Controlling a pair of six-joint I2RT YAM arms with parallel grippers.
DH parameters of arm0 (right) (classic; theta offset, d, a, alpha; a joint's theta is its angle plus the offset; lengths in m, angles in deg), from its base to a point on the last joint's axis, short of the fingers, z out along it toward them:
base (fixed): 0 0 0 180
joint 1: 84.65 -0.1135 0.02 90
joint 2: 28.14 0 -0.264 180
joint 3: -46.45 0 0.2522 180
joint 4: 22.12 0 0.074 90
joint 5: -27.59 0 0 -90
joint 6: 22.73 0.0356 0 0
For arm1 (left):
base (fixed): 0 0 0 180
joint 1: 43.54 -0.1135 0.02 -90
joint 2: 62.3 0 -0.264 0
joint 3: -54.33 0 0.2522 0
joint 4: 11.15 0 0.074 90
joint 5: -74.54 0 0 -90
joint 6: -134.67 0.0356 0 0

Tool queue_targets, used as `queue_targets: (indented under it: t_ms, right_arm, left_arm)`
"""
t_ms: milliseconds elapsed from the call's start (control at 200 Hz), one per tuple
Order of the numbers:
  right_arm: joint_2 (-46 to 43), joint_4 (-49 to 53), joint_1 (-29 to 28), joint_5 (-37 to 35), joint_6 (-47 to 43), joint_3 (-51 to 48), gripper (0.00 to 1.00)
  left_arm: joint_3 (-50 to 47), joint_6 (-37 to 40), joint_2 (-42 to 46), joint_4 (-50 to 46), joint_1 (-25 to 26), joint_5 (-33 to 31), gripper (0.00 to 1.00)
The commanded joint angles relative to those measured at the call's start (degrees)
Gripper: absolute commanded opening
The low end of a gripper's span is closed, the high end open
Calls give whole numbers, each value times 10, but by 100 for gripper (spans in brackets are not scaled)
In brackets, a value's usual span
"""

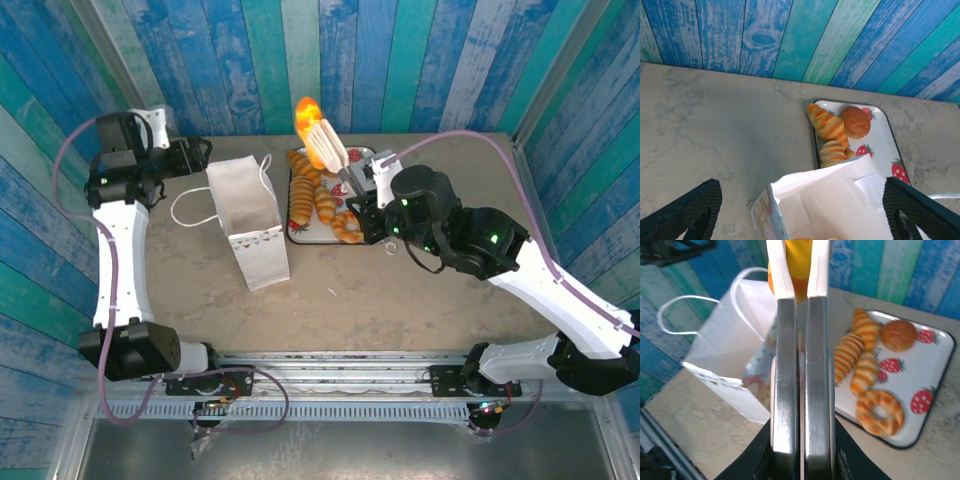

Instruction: Place the fake bread into the paper bag

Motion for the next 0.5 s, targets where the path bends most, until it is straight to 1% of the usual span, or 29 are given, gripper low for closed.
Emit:
queue_targets:
  t_ms: [0,165,331,491]
  right_arm:
    - [23,-57,-34,-22,-17,33,15]
    - [72,-67,-71,-21,-28,72,15]
    - [116,-66,-83,-9,-31,104,15]
    - [148,-64,-92,6,-20,113,15]
  left_arm:
    - [13,44,-30,-38,-2,0,86]
    - [-23,46,-30,-24,-2,10,86]
    - [-53,48,-38,-14,-2,14,83]
    - [-59,46,-53,-11,-2,18,71]
